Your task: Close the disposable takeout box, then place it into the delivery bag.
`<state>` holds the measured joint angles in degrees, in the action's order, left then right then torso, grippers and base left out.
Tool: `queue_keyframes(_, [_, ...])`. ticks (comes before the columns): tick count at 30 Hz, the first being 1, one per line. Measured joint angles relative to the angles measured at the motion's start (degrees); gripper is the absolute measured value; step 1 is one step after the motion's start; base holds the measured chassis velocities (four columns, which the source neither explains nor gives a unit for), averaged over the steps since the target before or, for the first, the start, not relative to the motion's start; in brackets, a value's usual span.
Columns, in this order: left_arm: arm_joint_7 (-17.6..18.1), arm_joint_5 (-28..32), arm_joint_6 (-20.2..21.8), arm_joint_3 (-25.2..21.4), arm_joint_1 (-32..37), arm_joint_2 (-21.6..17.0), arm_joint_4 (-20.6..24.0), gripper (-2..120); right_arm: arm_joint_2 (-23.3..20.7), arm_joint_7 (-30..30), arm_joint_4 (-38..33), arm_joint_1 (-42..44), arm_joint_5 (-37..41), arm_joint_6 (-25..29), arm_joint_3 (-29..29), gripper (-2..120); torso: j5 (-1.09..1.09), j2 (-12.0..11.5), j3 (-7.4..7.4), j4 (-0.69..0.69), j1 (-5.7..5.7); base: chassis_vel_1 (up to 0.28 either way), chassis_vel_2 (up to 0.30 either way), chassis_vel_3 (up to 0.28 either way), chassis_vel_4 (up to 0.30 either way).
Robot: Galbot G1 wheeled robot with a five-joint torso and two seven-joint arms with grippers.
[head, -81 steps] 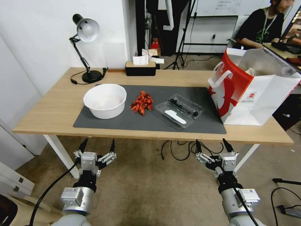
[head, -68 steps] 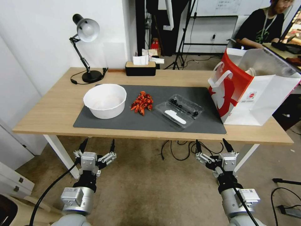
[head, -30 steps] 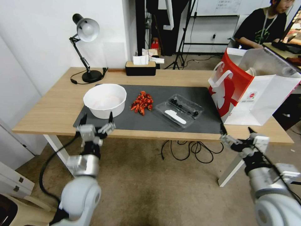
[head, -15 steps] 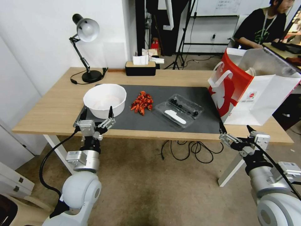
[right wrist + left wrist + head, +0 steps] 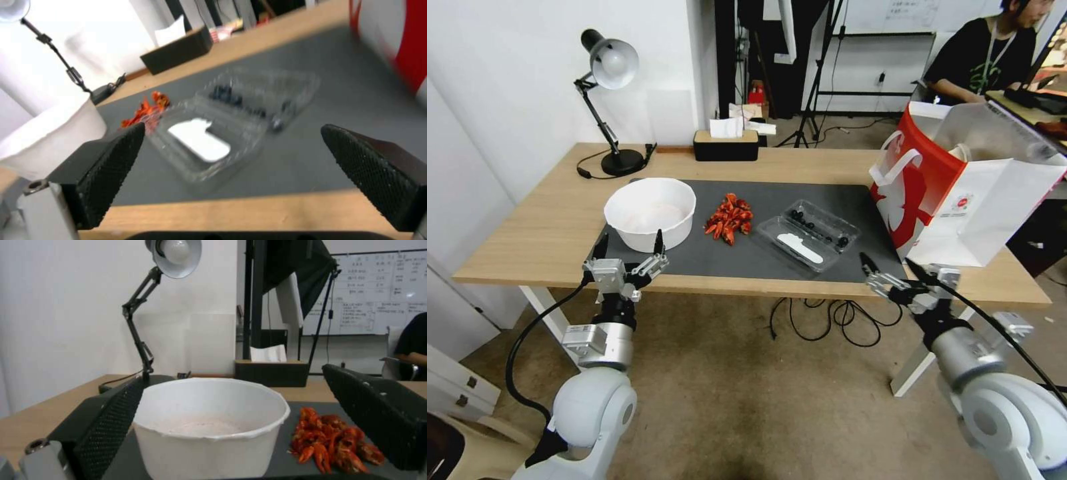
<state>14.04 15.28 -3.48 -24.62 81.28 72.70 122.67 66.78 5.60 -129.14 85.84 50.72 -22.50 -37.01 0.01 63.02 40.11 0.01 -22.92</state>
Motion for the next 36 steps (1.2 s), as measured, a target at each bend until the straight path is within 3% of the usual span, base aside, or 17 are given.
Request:
queue_keyframes(2, [0.0, 0.0, 0.0, 1.0, -1.2, -0.5, -0.9, 100, -0.1, 2.8, 0.6, -0.8, 5.4, -1.0, 0.4, 100, -0.01, 0.0, 0.0, -0.04, 0.0, 0.0, 0.0, 0.0, 0.0])
queue_keyframes(11, [-0.2, -0.2, 0.0, 2.8, -2.5, -0.8, -2.0, 100, -0.1, 6.5, 3.5, -5.6, 13.9, -2.6, -0.6, 100, 0.0, 0.0, 0.0, -0.03, 0.0, 0.0, 0.0, 0.0, 0.0])
queue_keyframes(17, [-0.3, -0.9, 0.0, 2.3, -1.2, -0.4, -1.8, 100, -0.7, 13.7, 6.2, -13.5, 25.9, -6.3, 1.2, 100, -0.01, 0.0, 0.01, 0.0, -0.01, 0.0, 0.0, 0.0, 0.0])
queue_keyframes(22, [-0.3, -1.0, 0.0, 1.6, -0.6, -0.4, -1.5, 100, -0.1, 18.2, 9.6, -18.5, 28.7, -8.0, 3.6, 100, -0.01, 0.0, 0.01, 0.0, -0.01, 0.0, 0.0, 0.0, 0.0])
queue_keyframes(36, [-0.5, -0.8, -0.1, 1.2, -0.7, -0.5, -1.7, 100, 2.3, 23.2, 17.3, -25.4, 26.8, -9.9, 8.5, 100, -0.01, 0.0, 0.01, -0.01, -0.01, 0.0, 0.0, 0.0, 0.0])
